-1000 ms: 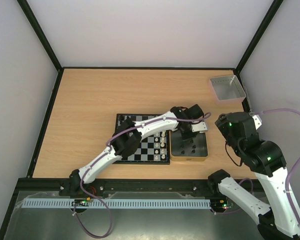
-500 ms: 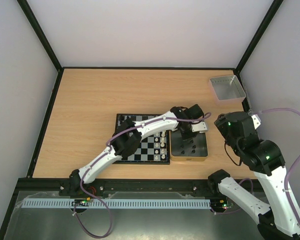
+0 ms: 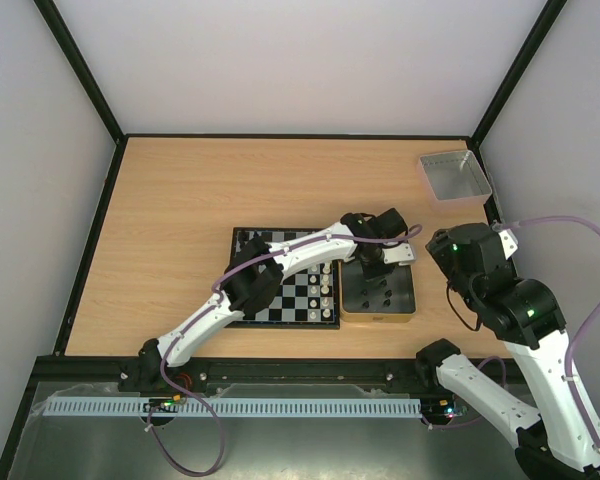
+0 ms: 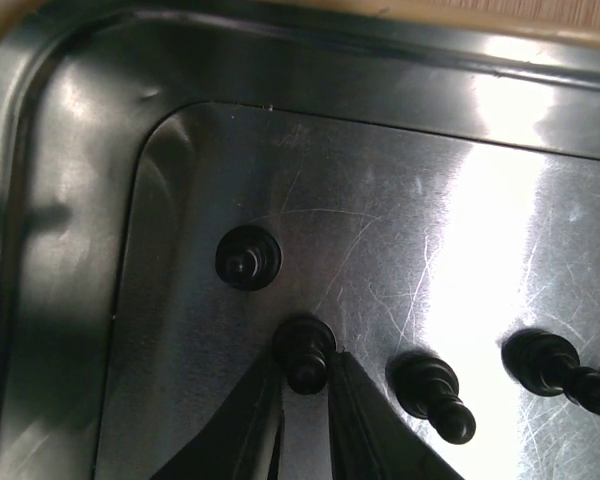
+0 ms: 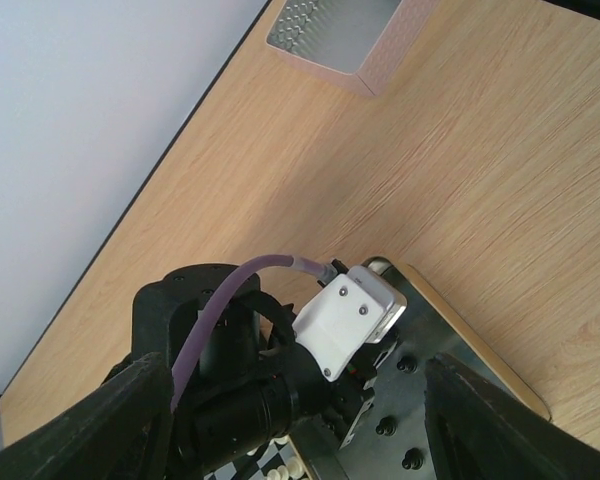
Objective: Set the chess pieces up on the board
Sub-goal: Pick up the chess piece from the storage box, then place the chess piece on the chessboard.
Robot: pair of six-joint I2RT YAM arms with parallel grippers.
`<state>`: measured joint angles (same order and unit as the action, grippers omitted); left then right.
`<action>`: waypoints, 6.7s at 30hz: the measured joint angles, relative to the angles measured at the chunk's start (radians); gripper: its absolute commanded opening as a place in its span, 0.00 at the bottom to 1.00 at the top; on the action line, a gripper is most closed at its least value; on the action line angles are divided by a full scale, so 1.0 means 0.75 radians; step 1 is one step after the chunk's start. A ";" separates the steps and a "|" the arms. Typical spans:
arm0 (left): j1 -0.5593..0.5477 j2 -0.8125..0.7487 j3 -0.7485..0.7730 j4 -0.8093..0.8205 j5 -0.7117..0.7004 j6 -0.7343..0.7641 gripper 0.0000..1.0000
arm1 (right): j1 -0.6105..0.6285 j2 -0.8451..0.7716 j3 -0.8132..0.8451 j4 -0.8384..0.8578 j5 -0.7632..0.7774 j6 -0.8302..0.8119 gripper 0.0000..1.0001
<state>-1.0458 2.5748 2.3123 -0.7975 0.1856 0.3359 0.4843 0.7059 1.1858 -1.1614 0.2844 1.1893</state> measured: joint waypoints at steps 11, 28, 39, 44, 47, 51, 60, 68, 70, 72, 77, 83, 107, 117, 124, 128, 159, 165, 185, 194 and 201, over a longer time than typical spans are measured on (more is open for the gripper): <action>0.002 0.000 0.029 0.003 -0.004 -0.006 0.20 | 0.000 0.000 -0.009 0.013 -0.016 0.000 0.67; 0.003 -0.001 0.046 0.005 -0.003 -0.006 0.11 | 0.000 0.000 -0.018 0.024 -0.020 0.000 0.67; 0.005 -0.001 0.046 0.003 -0.002 -0.005 0.09 | 0.000 0.001 -0.019 0.026 -0.019 -0.001 0.67; 0.005 -0.001 0.046 0.000 0.006 -0.004 0.03 | 0.000 0.005 -0.019 0.027 -0.020 -0.001 0.67; 0.005 -0.001 0.046 -0.001 0.009 -0.004 0.02 | 0.000 0.005 -0.019 0.027 -0.020 -0.001 0.67; 0.005 -0.001 0.048 -0.002 0.011 -0.005 0.02 | 0.000 0.005 -0.019 0.027 -0.020 -0.001 0.67; 0.005 -0.017 0.032 -0.008 0.011 -0.004 0.02 | 0.000 0.005 -0.019 0.028 -0.019 -0.001 0.67; 0.019 -0.174 -0.076 -0.033 0.010 0.003 0.02 | 0.000 0.010 -0.019 0.036 -0.019 -0.001 0.67; 0.023 -0.225 -0.093 -0.037 0.013 0.003 0.02 | 0.000 0.017 -0.019 0.042 -0.020 -0.001 0.67; 0.028 -0.290 -0.120 -0.038 0.013 0.002 0.02 | 0.000 0.025 -0.019 0.051 -0.020 -0.002 0.67; 0.054 -0.479 -0.247 -0.036 0.011 0.006 0.02 | 0.000 0.056 -0.019 0.066 -0.028 -0.024 0.65; 0.152 -0.752 -0.575 -0.008 -0.011 0.020 0.02 | 0.000 0.124 -0.017 0.106 -0.072 -0.060 0.64; 0.608 -1.185 -1.477 0.243 -0.061 0.066 0.02 | 0.000 0.249 -0.066 0.289 -0.264 -0.075 0.64; 0.716 -1.171 -1.488 0.312 -0.046 0.090 0.02 | 0.000 0.251 -0.082 0.302 -0.270 -0.074 0.64; 0.751 -1.138 -1.488 0.320 -0.036 0.103 0.02 | 0.000 0.256 -0.094 0.306 -0.270 -0.074 0.64; 0.768 -1.121 -1.488 0.329 -0.033 0.111 0.02 | 0.000 0.261 -0.094 0.309 -0.270 -0.074 0.64; 0.829 -1.072 -1.544 0.368 -0.027 0.145 0.09 | 0.000 0.276 -0.114 0.311 -0.269 -0.074 0.65; 0.829 -1.071 -1.544 0.368 -0.017 0.145 0.11 | 0.000 0.276 -0.122 0.313 -0.268 -0.074 0.65; 0.829 -1.066 -1.503 0.342 -0.009 0.143 0.22 | 0.000 0.276 -0.123 0.320 -0.268 -0.074 0.65; 0.789 -1.067 -1.357 0.256 -0.007 0.131 0.27 | 0.000 0.270 -0.124 0.320 -0.262 -0.075 0.65; 0.552 -1.058 -1.079 0.122 -0.012 0.086 0.27 | 0.000 0.237 -0.175 0.291 -0.221 -0.055 0.65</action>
<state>-0.6315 1.7813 1.5028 -0.7063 0.1764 0.4004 0.4843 0.8833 1.0542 -0.9428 0.1184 1.1481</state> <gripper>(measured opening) 0.274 0.653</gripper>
